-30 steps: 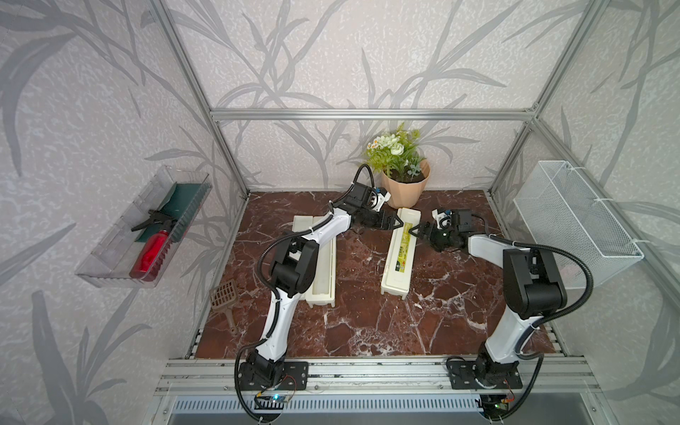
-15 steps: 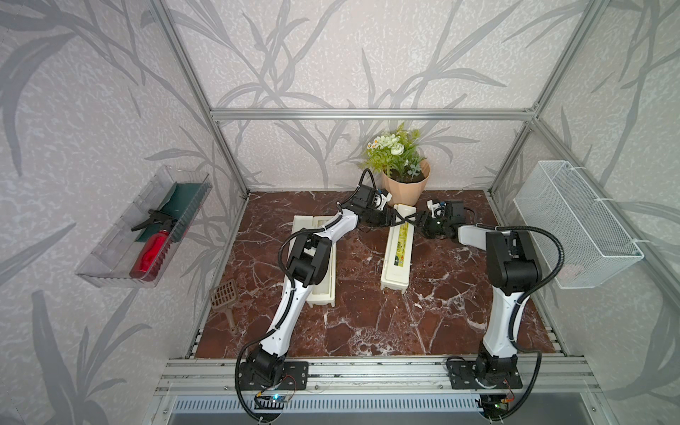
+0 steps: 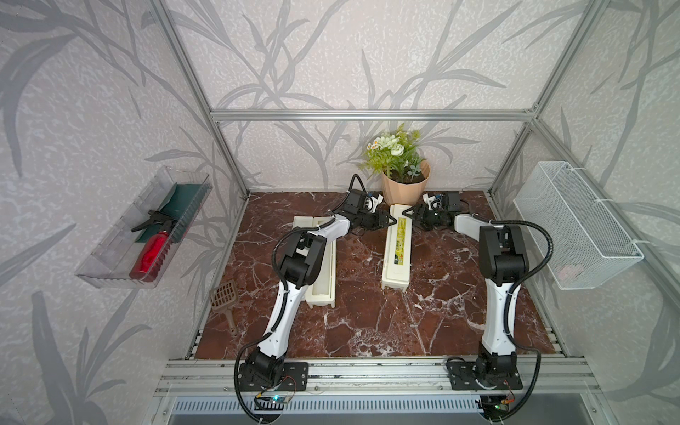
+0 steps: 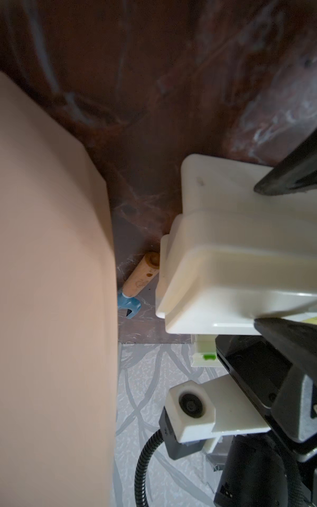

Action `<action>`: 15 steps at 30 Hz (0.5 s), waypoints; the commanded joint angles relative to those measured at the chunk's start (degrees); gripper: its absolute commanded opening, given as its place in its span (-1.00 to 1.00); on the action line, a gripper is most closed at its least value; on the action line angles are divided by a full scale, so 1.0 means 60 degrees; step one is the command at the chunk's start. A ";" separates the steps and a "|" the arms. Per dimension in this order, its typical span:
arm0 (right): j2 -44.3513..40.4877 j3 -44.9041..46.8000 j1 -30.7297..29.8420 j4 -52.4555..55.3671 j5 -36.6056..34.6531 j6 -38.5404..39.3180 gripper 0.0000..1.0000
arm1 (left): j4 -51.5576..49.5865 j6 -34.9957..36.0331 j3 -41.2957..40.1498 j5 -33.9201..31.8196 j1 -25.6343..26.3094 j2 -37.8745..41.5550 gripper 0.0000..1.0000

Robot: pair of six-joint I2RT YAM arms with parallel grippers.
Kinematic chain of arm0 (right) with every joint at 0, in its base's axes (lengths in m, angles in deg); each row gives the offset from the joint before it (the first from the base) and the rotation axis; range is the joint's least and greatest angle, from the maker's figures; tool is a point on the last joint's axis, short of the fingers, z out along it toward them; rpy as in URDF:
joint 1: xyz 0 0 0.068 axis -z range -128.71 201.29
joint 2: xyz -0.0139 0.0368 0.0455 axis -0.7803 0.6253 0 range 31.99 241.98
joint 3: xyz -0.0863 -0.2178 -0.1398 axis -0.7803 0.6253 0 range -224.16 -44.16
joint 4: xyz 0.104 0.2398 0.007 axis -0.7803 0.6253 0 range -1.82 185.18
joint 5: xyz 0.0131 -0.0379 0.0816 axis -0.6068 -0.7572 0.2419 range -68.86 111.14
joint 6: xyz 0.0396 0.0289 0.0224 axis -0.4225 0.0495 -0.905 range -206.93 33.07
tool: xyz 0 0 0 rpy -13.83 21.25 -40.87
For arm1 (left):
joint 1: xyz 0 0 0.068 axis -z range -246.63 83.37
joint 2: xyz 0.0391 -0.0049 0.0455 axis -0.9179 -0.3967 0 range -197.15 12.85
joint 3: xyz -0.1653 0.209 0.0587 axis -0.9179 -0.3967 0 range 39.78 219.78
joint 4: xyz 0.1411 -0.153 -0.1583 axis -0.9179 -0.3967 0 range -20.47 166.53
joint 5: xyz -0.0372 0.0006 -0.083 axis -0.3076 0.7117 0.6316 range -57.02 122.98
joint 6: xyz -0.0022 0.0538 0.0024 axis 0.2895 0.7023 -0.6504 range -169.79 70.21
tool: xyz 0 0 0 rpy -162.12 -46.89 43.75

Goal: Put plastic wrap rolls into dispensers
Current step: Close the lid on the plastic wrap cutting box.

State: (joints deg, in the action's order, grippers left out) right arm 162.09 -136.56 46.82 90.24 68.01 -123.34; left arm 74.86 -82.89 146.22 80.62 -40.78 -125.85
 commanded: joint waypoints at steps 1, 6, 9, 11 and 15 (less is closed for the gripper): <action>0.0597 -0.0314 -0.0929 0.1651 0.0421 0.0851 0.21 | -0.0912 -0.0032 -0.1273 0.0549 0.0597 -0.0088 0.04; 0.0078 0.1068 -0.1068 0.0383 0.0388 0.0045 0.10 | -0.1155 0.0502 -0.1965 -0.0369 0.0467 0.0797 0.35; -0.0640 0.1859 -0.1057 0.0070 -0.0265 0.0171 0.20 | -0.1916 0.1040 -0.1486 -0.1376 0.0445 0.1190 0.54; -0.1227 0.2146 -0.1042 0.0070 -0.0788 0.0448 0.35 | -0.2113 0.1165 -0.1259 -0.1822 0.0468 0.1480 0.62; -0.2431 0.2304 -0.0984 0.0482 -0.1560 0.1325 0.47 | -0.2114 0.1155 -0.1391 -0.2550 0.0460 0.2219 0.66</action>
State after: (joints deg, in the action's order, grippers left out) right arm 152.17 -123.64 41.60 88.01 62.26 -119.95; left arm 66.10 -77.95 137.67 71.42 -38.48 -116.38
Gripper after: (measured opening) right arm 0.733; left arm 0.826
